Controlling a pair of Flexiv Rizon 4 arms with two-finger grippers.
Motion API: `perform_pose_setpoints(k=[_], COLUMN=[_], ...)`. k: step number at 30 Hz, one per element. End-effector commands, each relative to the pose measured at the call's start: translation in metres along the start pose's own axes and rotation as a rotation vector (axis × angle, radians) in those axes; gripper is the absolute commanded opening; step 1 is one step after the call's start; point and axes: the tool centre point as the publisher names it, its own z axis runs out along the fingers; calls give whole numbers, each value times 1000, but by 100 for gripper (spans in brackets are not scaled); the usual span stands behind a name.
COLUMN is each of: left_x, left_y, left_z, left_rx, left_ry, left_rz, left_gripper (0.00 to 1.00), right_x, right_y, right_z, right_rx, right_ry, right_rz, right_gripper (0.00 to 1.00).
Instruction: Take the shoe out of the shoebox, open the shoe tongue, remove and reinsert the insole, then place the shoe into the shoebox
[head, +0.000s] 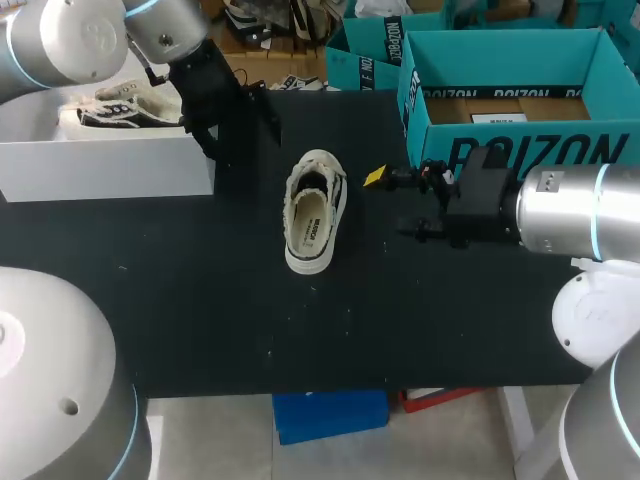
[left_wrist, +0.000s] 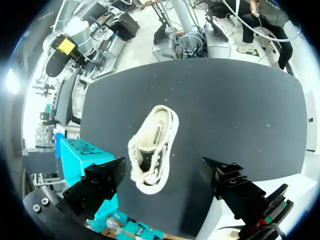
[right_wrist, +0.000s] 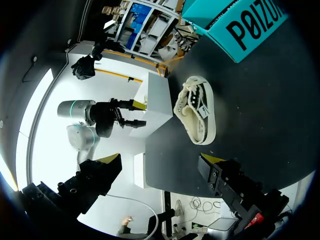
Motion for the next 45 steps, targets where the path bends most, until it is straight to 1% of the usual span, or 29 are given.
perform_pose_setpoints(k=[1, 11, 14, 45], left_x=[-1, -2, -3, -3], left_y=[4, 4, 1, 1], left_z=[0, -3, -3, -3], left_rx=[3, 6, 8, 8], left_ry=[-6, -8, -6, -6], left_rz=[6, 15, 17, 17], left_gripper=[100, 100, 100, 100], right_x=[0, 0, 0, 0], right_y=[0, 0, 0, 0], right_z=[1, 1, 1, 1], right_rx=[0, 0, 0, 0], right_ry=[2, 2, 2, 2], right_rz=[0, 0, 0, 0], right_gripper=[100, 100, 100, 100])
